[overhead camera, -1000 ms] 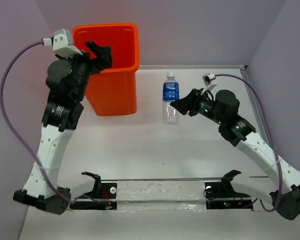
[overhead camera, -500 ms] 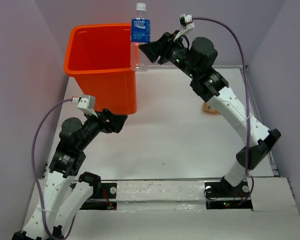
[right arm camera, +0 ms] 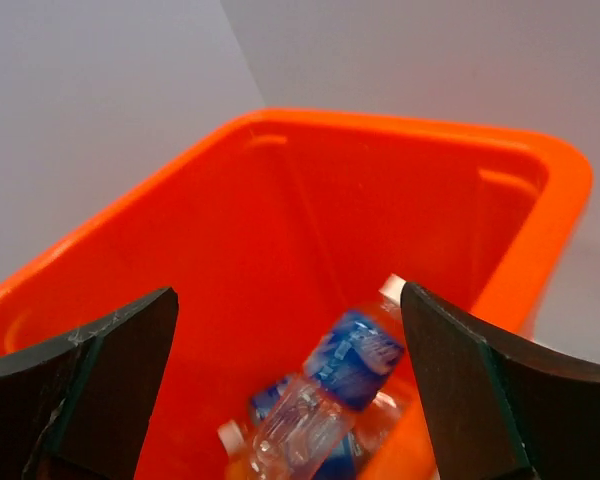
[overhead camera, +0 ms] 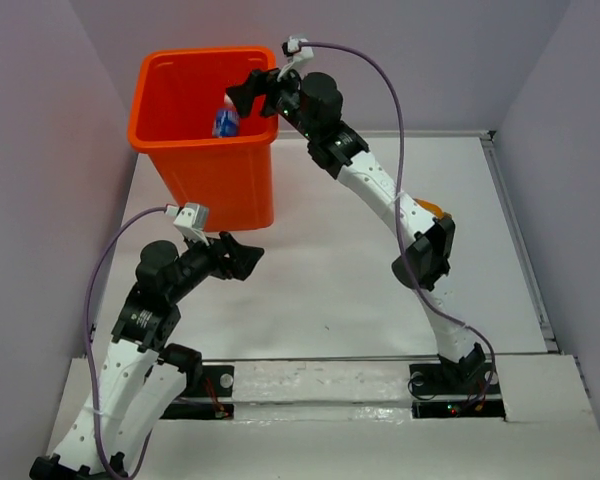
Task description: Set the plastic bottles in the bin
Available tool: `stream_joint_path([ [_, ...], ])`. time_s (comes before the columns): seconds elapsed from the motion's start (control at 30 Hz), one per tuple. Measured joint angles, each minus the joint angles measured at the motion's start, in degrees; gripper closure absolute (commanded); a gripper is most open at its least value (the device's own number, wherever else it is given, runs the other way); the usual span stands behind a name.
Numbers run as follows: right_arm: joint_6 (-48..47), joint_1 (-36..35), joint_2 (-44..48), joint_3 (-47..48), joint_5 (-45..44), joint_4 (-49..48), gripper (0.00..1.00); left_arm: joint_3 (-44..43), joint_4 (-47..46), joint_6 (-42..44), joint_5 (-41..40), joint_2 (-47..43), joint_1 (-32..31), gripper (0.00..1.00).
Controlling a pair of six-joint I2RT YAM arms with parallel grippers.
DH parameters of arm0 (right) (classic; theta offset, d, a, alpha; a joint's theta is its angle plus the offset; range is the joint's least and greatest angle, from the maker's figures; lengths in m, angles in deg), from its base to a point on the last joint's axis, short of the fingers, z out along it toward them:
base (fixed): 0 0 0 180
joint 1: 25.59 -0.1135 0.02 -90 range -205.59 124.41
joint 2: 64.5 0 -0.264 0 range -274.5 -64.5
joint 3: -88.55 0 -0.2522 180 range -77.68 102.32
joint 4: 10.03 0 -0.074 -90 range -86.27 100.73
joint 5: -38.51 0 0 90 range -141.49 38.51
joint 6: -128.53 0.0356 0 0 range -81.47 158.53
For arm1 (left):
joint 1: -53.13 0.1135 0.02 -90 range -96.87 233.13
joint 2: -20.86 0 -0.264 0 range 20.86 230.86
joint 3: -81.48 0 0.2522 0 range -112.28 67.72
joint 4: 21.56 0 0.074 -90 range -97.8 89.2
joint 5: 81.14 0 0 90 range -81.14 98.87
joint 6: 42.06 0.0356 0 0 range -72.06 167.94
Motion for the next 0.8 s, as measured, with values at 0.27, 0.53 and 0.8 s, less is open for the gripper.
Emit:
stream_joint_path([
  [0.27, -7.6, 3.1, 28.1, -33.3, -0.1, -0.1, 0.06, 0.0, -0.6, 0.1, 0.6, -0.4, 0.2, 0.01],
  [0.53, -4.2, 24.2, 58.9, -76.3, -10.0, 5.2, 0.0, 0.0, -1.2, 0.1, 1.5, -2.7, -0.9, 0.01],
  [0.8, -9.9, 25.8, 54.4, -88.7, -22.4, 20.9, 0.0, 0.0, -1.0, 0.1, 0.9, -4.1, -4.9, 0.01],
])
